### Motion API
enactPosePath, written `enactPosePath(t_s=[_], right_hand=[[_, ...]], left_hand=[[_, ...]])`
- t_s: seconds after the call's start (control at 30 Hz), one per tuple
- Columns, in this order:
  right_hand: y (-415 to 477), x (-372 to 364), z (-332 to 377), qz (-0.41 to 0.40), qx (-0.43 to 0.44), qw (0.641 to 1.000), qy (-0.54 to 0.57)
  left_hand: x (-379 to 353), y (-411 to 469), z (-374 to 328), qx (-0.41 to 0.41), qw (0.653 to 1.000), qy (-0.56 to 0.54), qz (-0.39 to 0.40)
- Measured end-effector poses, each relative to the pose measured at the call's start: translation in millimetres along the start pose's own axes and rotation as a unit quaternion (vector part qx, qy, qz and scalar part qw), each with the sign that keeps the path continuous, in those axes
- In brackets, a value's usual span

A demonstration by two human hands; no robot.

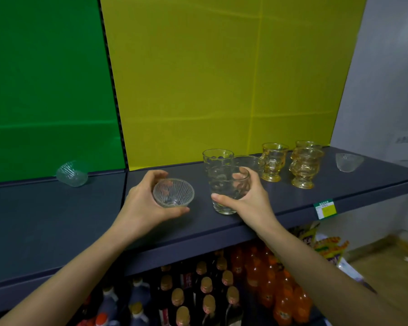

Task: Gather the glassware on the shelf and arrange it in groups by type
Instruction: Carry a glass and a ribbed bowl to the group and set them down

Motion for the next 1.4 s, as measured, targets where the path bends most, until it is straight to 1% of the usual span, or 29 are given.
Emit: enactPosePath(t_s=[0.2,0.43,0.57,0.7,0.87,1.07,1.23,1.4], right_hand=[[17.1,-19.6,-2.7,0.002,-0.002,1.0,-0.018],[27.4,-29.1,-3.3,0.003,-0.002,0.999,-0.032],[28.6,-25.6,-5.0,0.031,-0.017,0.998,-0.05],[24.1,-5.0,-8.0,0.091,-0.024,0.993,-0.07],[14.4,45.2,-11.0,0.163,0.018,0.976,-0.144],[13.8,149.3,-26.1,0.176,0.063,0.954,-0.235],[23.2,241.3,-51.1,0.156,0.052,0.949,-0.27],[36.6,319.3,-77.9,0.118,0.051,0.94,-0.316]], left_hand=[[4.0,6.8,8.1,0.003,1.0,-0.004,0.005],[0.1,13.3,15.6,-0.011,1.0,-0.01,0.014],[-3.4,12.4,10.4,-0.016,1.0,-0.012,0.015],[-9.6,7.1,-6.3,-0.022,0.999,-0.021,0.021],[-34.2,4.3,-34.9,-0.017,1.0,-0.013,0.002],[-106.1,8.7,-86.5,-0.015,1.0,-0.008,-0.013],[-172.3,16.5,-129.1,-0.016,0.999,-0.032,-0.022],[-236.8,33.9,-170.4,-0.026,0.999,-0.048,0.0]])
Point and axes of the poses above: each hand's wrist, its own y-axis towards the middle knuckle, its own x-axis out of the back of the hand, z = x × y, the point moved 3 cm from there along y, towards the middle knuckle, and after that the axes turned 12 degrees about -x, right-handed, at the moved point
